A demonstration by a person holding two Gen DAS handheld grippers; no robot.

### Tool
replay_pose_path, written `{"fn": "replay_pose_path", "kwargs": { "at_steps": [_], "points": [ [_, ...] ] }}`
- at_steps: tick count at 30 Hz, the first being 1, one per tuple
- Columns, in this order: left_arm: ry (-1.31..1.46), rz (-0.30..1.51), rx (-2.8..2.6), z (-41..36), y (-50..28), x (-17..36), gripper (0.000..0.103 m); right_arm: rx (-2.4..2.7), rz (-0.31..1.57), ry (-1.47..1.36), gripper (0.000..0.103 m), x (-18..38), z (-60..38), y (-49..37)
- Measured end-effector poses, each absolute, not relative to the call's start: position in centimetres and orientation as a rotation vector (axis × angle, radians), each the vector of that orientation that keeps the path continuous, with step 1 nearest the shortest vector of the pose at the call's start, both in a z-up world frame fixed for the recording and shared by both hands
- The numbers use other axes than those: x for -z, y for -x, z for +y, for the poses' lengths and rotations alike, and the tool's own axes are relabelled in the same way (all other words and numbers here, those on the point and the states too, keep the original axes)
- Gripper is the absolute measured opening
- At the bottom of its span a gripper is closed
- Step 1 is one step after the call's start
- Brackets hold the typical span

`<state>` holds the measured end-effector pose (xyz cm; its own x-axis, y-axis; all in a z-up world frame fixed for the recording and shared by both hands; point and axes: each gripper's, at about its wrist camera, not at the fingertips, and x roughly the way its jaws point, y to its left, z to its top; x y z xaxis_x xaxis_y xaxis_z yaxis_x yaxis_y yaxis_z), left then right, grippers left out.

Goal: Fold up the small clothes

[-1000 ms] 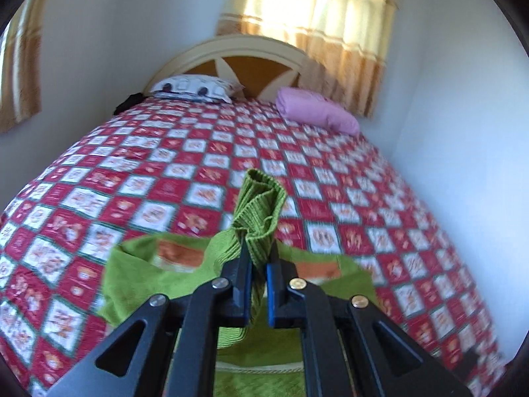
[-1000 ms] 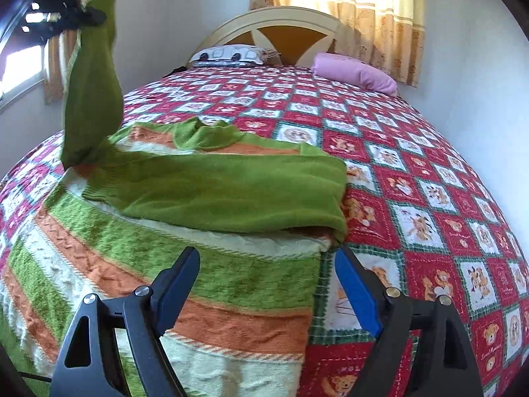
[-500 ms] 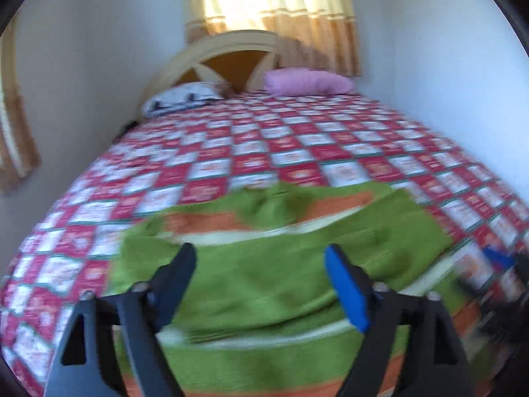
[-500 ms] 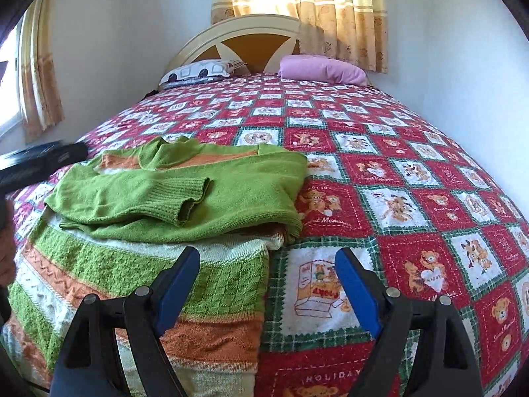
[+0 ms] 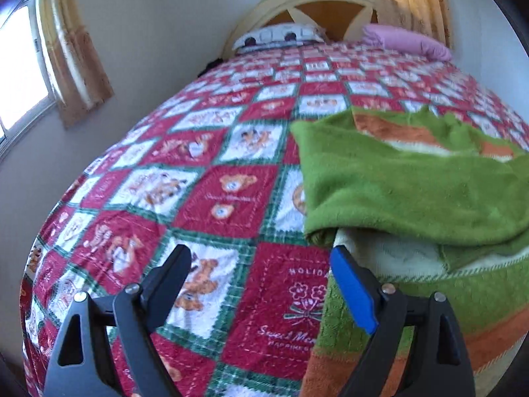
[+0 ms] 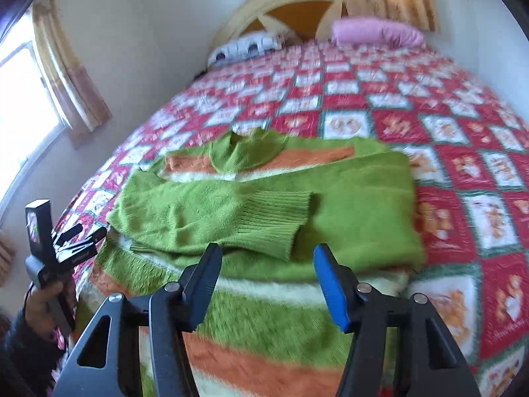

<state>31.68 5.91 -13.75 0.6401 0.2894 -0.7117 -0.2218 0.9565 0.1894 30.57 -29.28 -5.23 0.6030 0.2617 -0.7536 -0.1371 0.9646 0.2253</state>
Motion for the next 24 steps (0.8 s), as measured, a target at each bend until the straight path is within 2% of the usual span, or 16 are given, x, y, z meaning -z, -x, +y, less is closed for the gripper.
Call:
{"fn": "replay_pose_path", "kwargs": {
  "at_steps": [1, 3, 5, 15, 20, 22, 24],
  "points": [
    [-0.084, 0.843, -0.300, 5.9, -31.9, 14.1, 0.089, -0.218, 0.928, -0.162, 0.055, 5.9, -28.8, -31.7],
    [-0.048, 0.886, -0.314, 6.9, -32.3, 15.0, 0.091, -0.222, 0.973, -0.161, 0.041, 7.1, -28.0, -32.8],
    [0.019, 0.903, -0.303, 8.1, -32.3, 15.3, 0.096, -0.209, 1.018, -0.143, 0.006, 8.3, -27.2, -33.8],
    [0.086, 0.920, -0.299, 9.0, -32.1, 15.8, 0.102, -0.101, 0.830, 0.086, 0.005, 3.7, -26.5, -30.2],
    [0.095, 0.912, -0.291, 9.4, -32.0, 15.7, 0.101, -0.049, 0.921, 0.087, 0.005, 6.6, -28.5, -31.2],
    [0.112, 0.893, -0.281, 9.7, -31.4, 15.2, 0.099, -0.052, 0.927, 0.058, 0.009, 7.2, -29.2, -31.0],
    [0.100, 0.852, -0.272, 9.4, -30.5, 14.2, 0.099, -0.045, 0.911, 0.038, 0.020, 6.8, -29.5, -30.7]
  ]
}}
